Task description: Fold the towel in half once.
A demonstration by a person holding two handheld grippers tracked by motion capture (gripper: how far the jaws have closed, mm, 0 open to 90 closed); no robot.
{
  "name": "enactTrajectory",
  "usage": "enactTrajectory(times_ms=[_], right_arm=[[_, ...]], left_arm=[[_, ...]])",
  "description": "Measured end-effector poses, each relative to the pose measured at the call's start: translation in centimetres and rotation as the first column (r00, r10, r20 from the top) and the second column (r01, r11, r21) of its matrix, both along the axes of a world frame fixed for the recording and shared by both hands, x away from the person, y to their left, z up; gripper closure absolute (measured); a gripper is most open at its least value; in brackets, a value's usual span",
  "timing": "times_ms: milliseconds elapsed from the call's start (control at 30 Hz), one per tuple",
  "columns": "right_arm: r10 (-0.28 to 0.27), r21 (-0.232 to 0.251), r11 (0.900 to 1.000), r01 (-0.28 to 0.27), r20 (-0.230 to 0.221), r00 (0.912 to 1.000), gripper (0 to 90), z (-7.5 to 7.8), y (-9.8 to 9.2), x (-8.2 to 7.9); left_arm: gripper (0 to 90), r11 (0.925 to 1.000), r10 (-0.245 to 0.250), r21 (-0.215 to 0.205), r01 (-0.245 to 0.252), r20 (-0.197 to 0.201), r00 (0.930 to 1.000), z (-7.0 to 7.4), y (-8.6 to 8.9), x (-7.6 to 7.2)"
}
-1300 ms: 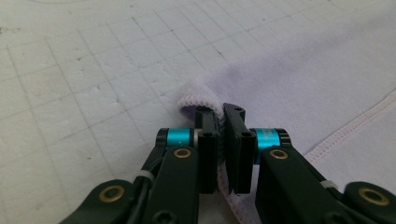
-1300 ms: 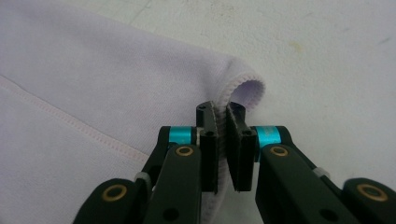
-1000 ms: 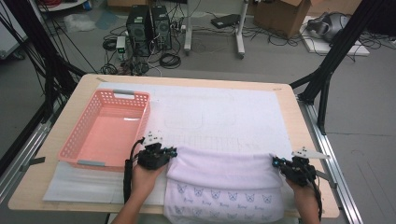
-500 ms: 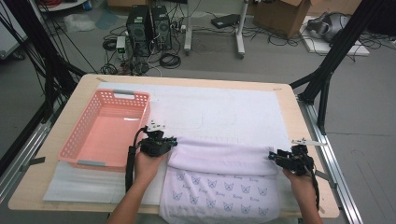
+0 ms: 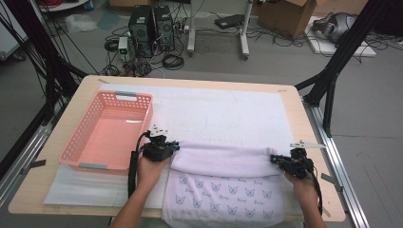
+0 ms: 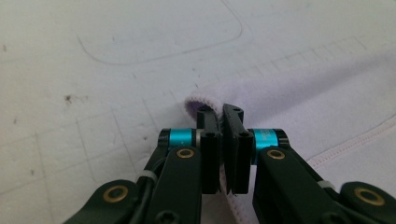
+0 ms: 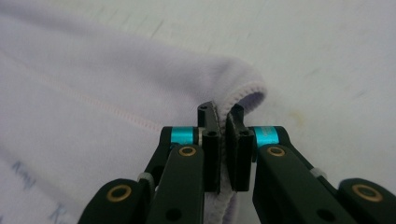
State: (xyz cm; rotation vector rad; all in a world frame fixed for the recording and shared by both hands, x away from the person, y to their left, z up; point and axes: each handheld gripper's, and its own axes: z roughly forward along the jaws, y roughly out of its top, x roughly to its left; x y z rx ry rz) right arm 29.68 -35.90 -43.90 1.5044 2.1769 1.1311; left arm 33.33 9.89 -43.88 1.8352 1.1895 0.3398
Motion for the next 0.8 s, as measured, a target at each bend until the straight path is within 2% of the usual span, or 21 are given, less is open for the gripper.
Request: enactTrajectory(times_ms=[33, 100, 233, 333, 400, 433, 467, 533, 633, 667, 700, 733, 800], right_arm=[[-0.013, 0.006, 1.000, 0.013, 0.030, 0.9995, 86.9, 0.3, -0.1, 0.1], [-0.037, -0.010, 0.999, 0.037, 0.075, 0.9965, 86.9, 0.9, -0.3, 0.7], [-0.067, -0.009, 0.998, 0.068, 0.104, 0.9924, 86.8, 2.2, -0.8, 3.1], [-0.063, -0.037, 0.997, 0.069, 0.133, 0.9891, 86.7, 3.1, -0.6, 5.0], [-0.064, -0.056, 0.996, 0.073, 0.145, 0.9874, 86.7, 3.5, -0.4, 6.3], [-0.066, -0.058, 0.995, 0.075, 0.140, 0.9879, 86.6, 3.6, -0.3, 6.9], [-0.068, -0.064, 0.995, 0.078, 0.135, 0.9885, 86.6, 3.7, -0.2, 7.5], [-0.069, -0.073, 0.994, 0.080, 0.141, 0.9876, 86.6, 3.7, -0.1, 8.3], [-0.076, -0.078, 0.993, 0.087, 0.139, 0.9874, 86.5, 3.6, -0.1, 9.3], [-0.078, -0.075, 0.993, 0.088, 0.124, 0.9892, 86.0, 3.4, 0.0, 9.6], [-0.078, -0.070, 0.994, 0.087, 0.116, 0.9901, 84.3, 3.2, 0.1, 9.7], [-0.075, -0.058, 0.995, 0.081, 0.094, 0.9928, 79.6, 3.0, 0.2, 9.8], [-0.080, -0.045, 0.996, 0.083, 0.076, 0.9939, 66.3, 2.9, 0.0, 9.8]], left_arm=[[85.8, 0.9998, 0.009, -0.017, -0.009, 0.010, 0.9999, 0.3, 0.0, 0.1], [85.8, 0.9999, 0.011, -0.012, -0.011, 0.031, 0.9995, 1.1, -0.2, 0.5], [85.7, 0.9995, 0.031, -0.007, -0.030, 0.047, 0.9984, 2.3, -0.3, 2.2], [85.7, 0.9984, 0.056, -0.002, -0.056, 0.054, 0.9970, 2.7, -0.5, 3.8], [85.6, 0.9975, 0.071, 0.004, -0.071, 0.038, 0.9968, 2.7, -0.6, 4.9], [85.6, 0.9975, 0.071, 0.004, -0.071, 0.038, 0.9968, 2.7, -0.6, 4.9], [85.6, 0.9960, 0.089, -0.007, -0.089, 0.017, 0.9958, 2.6, -0.6, 5.9], [85.6, 0.9943, 0.104, -0.024, -0.104, 0.018, 0.9944, 2.5, -0.7, 6.4], [85.5, 0.9934, 0.113, -0.021, -0.113, 0.006, 0.9936, 2.1, -0.8, 7.2], [84.7, 0.9940, 0.107, -0.021, -0.107, 0.003, 0.9942, 1.8, -0.8, 7.3], [82.5, 0.9956, 0.093, -0.011, -0.093, -0.001, 0.9957, 1.5, -0.9, 7.3], [75.3, 0.9968, 0.080, 0.003, -0.080, 0.003, 0.9968, 1.4, -1.0, 7.3], [58.5, 0.9979, 0.062, -0.021, -0.062, 0.030, 0.9976, 1.3, -0.9, 6.8]])
